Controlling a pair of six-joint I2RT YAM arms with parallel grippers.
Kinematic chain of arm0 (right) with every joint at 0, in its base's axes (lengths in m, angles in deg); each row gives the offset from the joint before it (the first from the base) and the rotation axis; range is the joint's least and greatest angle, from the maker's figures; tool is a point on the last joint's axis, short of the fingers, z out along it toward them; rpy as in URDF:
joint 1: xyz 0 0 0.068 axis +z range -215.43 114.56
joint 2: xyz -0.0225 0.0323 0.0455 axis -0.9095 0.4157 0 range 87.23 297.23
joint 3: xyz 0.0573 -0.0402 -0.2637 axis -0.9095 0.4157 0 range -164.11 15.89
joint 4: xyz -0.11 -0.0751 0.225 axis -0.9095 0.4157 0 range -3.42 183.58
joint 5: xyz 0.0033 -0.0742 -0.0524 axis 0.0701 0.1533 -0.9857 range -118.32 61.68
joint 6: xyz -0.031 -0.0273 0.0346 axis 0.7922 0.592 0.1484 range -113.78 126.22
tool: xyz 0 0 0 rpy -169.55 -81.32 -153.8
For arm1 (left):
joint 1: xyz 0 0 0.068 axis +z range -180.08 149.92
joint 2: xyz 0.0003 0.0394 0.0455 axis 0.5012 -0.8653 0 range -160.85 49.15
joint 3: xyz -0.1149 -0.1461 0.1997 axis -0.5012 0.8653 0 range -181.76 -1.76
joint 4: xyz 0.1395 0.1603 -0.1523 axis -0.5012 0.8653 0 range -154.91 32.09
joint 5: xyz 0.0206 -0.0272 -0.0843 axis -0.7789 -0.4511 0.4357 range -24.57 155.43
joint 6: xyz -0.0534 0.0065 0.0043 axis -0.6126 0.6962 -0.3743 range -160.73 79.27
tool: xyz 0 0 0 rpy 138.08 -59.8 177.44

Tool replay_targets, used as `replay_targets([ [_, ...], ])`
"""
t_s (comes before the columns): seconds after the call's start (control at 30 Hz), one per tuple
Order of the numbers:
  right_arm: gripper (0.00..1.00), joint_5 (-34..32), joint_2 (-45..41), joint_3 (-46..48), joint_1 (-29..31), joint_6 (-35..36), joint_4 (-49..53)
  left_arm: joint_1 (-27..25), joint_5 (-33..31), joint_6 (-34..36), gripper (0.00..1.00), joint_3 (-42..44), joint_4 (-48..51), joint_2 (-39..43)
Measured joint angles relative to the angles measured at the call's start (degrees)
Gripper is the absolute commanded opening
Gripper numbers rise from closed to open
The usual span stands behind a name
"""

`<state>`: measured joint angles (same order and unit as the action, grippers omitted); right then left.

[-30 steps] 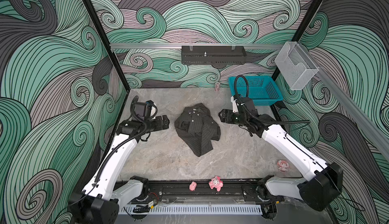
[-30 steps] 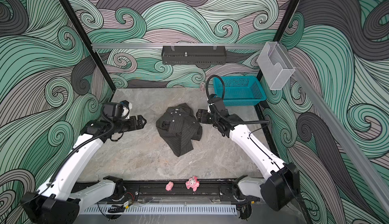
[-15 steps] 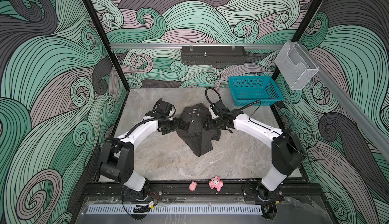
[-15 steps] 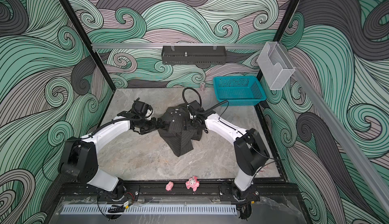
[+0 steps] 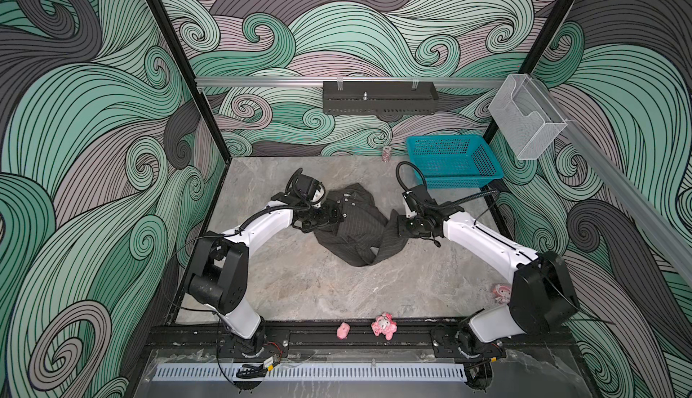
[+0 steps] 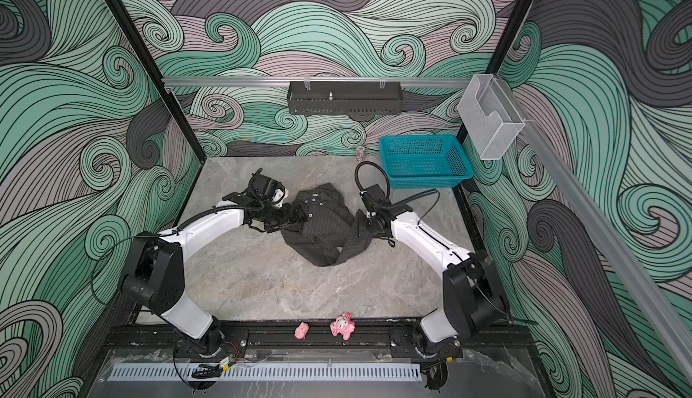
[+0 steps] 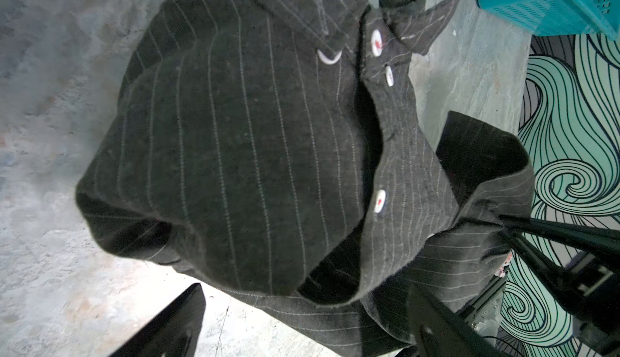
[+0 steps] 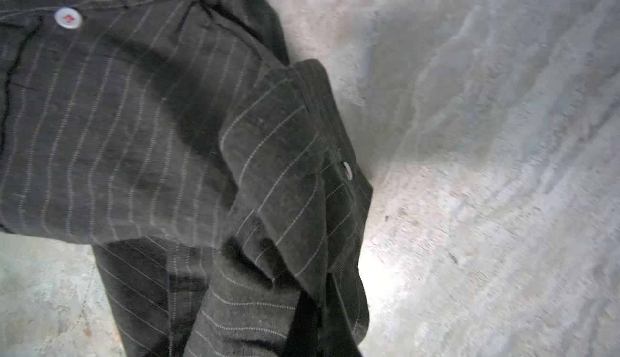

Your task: Fold and stack the long sleeve shirts

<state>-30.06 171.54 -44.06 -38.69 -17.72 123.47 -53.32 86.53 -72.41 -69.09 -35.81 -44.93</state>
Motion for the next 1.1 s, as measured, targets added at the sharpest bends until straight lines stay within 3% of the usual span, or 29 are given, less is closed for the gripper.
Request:
replay_targets([
  [0.07, 0.21, -1.05, -0.39, 1.16, -0.66, -0.55, 1.18, -0.22, -0.15, 0.00, 0.96, -0.83, 0.09, -0.70],
  [0.1, 0.38, -1.62, -0.37, 1.64, -0.96, -0.68, 1.90, -0.24, -0.48, 0.02, 0.96, -1.29, 0.28, -0.96],
  [0.13, 0.49, -2.27, -0.28, 1.88, -1.14, -1.07, 2.86, -0.31, -1.09, 0.02, 0.96, -1.68, 0.50, -0.98],
  [0.3, 0.64, -4.28, -0.04, -1.25, -0.85, -2.08, 7.69, -0.31, -4.92, 0.00, 0.97, -3.08, 1.75, -0.07],
  [0.47, 0.72, -6.47, 4.04, -15.82, 4.26, -2.89, 11.50, 0.42, -10.49, -0.07, 0.98, -3.04, 4.79, 6.67],
  [0.77, 0.85, -4.68, 32.41, -49.88, 12.59, -5.31, 15.34, 7.82, -17.92, 0.15, 0.98, 4.17, 5.31, 27.17],
  [0.87, 0.85, -2.71, 43.10, -60.94, 13.07, -6.43, 18.08, 11.63, -18.08, 0.81, 0.99, 5.57, 6.78, 29.38],
  [0.93, 0.77, -1.90, 49.77, -68.24, 13.18, -6.93, 19.91, 13.70, -18.08, 1.51, 0.98, 6.43, 7.85, 30.25],
  [1.0, 0.53, -1.22, 54.55, -73.70, 13.16, -7.61, 21.70, 14.82, -18.01, 2.16, 0.98, 7.08, 8.96, 30.99],
  [1.1, 0.05, -0.85, 59.91, -80.50, 13.09, -8.22, 24.90, 15.39, -17.64, 3.21, 0.99, 7.32, 10.38, 31.91],
])
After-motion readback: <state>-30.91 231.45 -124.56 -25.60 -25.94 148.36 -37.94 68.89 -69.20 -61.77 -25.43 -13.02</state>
